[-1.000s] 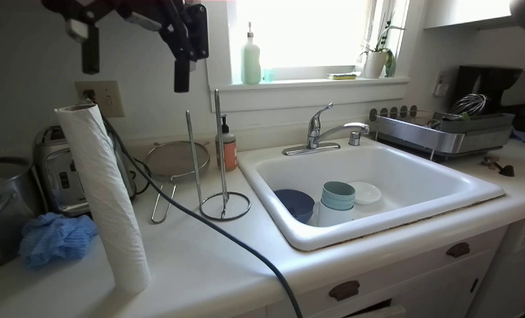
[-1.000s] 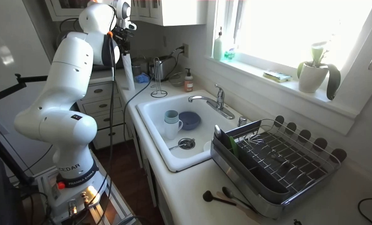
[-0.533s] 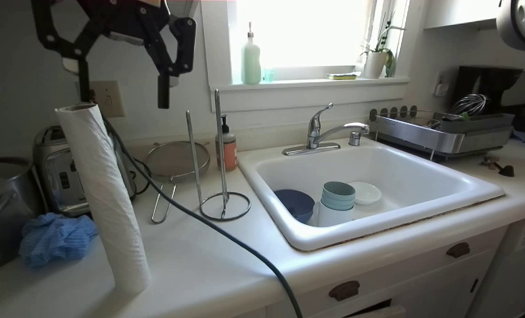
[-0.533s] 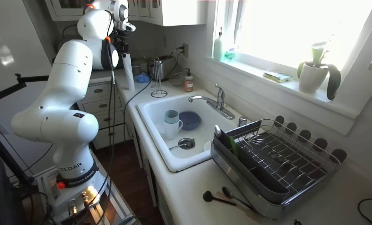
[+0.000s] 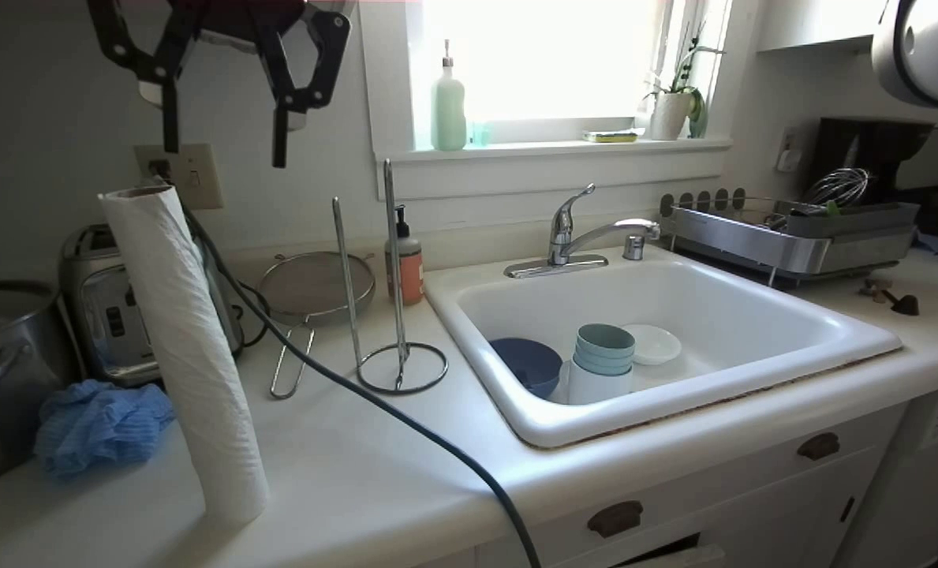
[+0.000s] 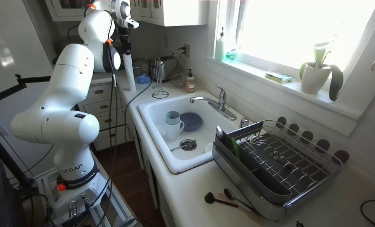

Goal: Put the paper towel roll on the silver stand.

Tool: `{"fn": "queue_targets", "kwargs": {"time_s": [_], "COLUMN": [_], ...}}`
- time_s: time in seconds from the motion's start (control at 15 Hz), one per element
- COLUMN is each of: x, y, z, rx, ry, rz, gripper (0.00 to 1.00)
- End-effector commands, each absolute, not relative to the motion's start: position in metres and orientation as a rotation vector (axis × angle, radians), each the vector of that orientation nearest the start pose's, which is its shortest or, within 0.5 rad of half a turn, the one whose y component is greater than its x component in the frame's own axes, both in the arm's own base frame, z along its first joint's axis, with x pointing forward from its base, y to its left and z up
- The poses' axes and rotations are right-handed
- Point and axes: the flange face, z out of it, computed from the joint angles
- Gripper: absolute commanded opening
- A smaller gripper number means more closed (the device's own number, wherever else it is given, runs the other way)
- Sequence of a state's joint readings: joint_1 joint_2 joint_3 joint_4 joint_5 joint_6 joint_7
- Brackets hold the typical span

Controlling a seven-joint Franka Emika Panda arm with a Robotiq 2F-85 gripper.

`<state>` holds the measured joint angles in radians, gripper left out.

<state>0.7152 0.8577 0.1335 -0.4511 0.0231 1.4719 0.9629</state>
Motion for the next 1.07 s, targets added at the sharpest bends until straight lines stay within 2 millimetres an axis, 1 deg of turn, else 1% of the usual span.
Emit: {"fn": "queue_targets", "kwargs": {"time_s": [0.0, 0.13, 0.27, 0.33, 0.47, 0.6, 0.67, 0.87, 0.93, 1.0], "x": [0.541, 0.547, 0.552, 0.555, 0.558, 0.56, 0.559, 0.551, 0.548, 0.546], "y": [0.529, 0.531, 0.533, 0.534, 0.535, 0.535, 0.535, 0.534, 0.533, 0.532], "z": [0.561, 0.554, 0.548, 0.545, 0.54, 0.537, 0.537, 0.543, 0.544, 0.544], "rx": [-2.885, -2.862, -2.84, -2.829, -2.822, -2.822, -2.823, -2.852, -2.863, -2.872], "ry": [0.274, 0.26, 0.243, 0.24, 0.24, 0.239, 0.236, 0.198, 0.176, 0.15], "rz": [-0.065, -0.084, -0.087, -0.086, -0.087, -0.081, -0.071, -0.043, -0.024, -0.009], "gripper": [0.68, 0.67, 0.64, 0.65, 0.59, 0.35, 0.34, 0.12, 0.05, 0.01]}}
